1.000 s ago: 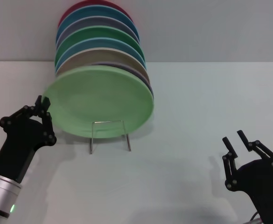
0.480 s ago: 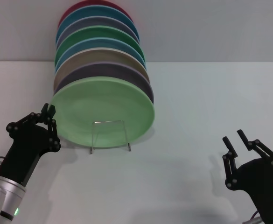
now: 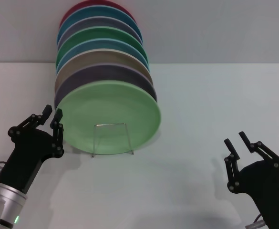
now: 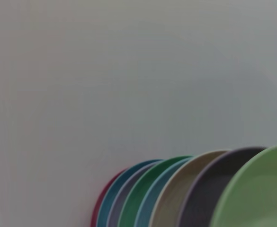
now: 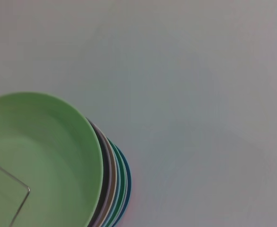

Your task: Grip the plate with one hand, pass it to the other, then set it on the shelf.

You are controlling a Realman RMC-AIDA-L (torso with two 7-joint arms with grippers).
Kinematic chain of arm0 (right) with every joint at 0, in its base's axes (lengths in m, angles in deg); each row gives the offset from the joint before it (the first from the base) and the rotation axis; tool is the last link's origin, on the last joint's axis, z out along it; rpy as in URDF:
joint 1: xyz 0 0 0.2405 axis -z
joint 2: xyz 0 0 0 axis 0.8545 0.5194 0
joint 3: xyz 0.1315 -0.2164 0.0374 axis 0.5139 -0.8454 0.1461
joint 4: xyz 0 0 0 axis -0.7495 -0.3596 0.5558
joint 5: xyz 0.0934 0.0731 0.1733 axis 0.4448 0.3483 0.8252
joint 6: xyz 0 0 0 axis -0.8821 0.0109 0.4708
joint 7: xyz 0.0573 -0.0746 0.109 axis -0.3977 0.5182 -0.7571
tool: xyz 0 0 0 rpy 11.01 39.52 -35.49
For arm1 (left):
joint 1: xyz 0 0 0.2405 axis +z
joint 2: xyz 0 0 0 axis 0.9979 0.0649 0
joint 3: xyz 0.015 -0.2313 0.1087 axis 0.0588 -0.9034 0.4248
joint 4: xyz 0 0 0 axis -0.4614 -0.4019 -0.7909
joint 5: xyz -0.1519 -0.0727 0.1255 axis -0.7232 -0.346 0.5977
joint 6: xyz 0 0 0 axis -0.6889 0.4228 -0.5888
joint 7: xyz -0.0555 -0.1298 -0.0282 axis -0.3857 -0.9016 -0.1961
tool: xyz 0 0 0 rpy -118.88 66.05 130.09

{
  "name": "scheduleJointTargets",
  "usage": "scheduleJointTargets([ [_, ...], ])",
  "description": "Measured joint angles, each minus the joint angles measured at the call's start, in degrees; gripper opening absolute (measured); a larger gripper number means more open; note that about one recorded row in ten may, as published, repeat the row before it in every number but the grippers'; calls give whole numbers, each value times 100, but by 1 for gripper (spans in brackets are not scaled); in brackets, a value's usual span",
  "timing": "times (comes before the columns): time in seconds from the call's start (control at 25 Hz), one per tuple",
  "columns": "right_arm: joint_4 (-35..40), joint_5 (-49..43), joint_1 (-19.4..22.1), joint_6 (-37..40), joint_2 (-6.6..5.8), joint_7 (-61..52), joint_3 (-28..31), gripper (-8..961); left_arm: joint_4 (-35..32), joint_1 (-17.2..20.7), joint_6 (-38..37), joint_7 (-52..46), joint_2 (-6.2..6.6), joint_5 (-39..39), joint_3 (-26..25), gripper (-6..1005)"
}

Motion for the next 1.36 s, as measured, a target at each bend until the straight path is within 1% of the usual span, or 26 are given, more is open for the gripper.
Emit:
scheduleJointTargets([
  [0.08,0,0,-3,0,0,0,1,232,0,21,-78,0,0,2,3,123],
  [0.2,0,172,-57,1,0,-39,8,232,-11,264,-717,-89,16,1,8,181],
  [0.24,0,259,-83,12,0,-88,8,232,-22,332,-890,-177,18,0,11,182],
  [0.28,0,259,-83,12,0,-88,8,232,-22,332,-890,-177,18,0,11,182],
  [0.32,2,450,-133,69,-10,-291,19,232,-102,506,-1339,-573,21,0,19,183],
  [0.36,2,450,-133,69,-10,-291,19,232,-102,506,-1339,-573,21,0,19,184],
  [0.44,68,630,-191,167,-18,-598,63,233,-216,578,-1557,-962,21,-2,12,185],
  [0.48,132,704,-223,223,-22,-780,123,233,-313,582,-1627,-1253,20,-13,-9,220],
  [0.52,236,760,-266,246,-22,-1128,349,233,-476,552,-1670,-1760,19,-42,-62,255],
  [0.56,236,760,-266,246,-22,-1128,349,232,-476,552,-1670,-1760,19,-42,-62,291],
  [0.68,336,770,-352,178,-27,-1647,733,232,-630,477,-1579,-2209,15,-67,-198,396],
  [0.72,464,771,-429,188,-31,-2012,890,232,-645,465,-1543,-2250,14,-72,-244,455],
  [0.76,530,771,-467,203,-33,-2189,957,233,-633,444,-1426,-2295,4,-73,-356,515],
  [0.8,530,771,-467,203,-33,-2189,957,233,-633,444,-1426,-2295,4,-73,-356,575],
  [0.84,728,773,-583,205,-33,-2657,1100,233,-599,419,-1299,-2314,-2,-75,-440,634],
  [0.88,728,773,-583,205,-33,-2657,1100,238,-599,419,-1299,-2314,-2,-75,-440,668],
  [0.92,905,773,-672,190,-37,-3185,1188,242,-584,406,-1225,-2328,-6,-84,-480,701],
  [0.96,905,773,-672,190,-37,-3185,1188,247,-584,406,-1225,-2328,-6,-84,-480,735],
  [1.08,1210,771,-768,215,-47,-3979,1253,256,-575,402,-1187,-2333,-17,-115,-496,836],
  [1.16,1382,807,-803,250,-41,-4234,1272,256,-566,418,-1185,-2335,-20,-119,-498,836],
  [1.36,1527,851,-850,274,-30,-4238,1254,256,-584,454,-1176,-2340,-9,-127,-500,836],
])
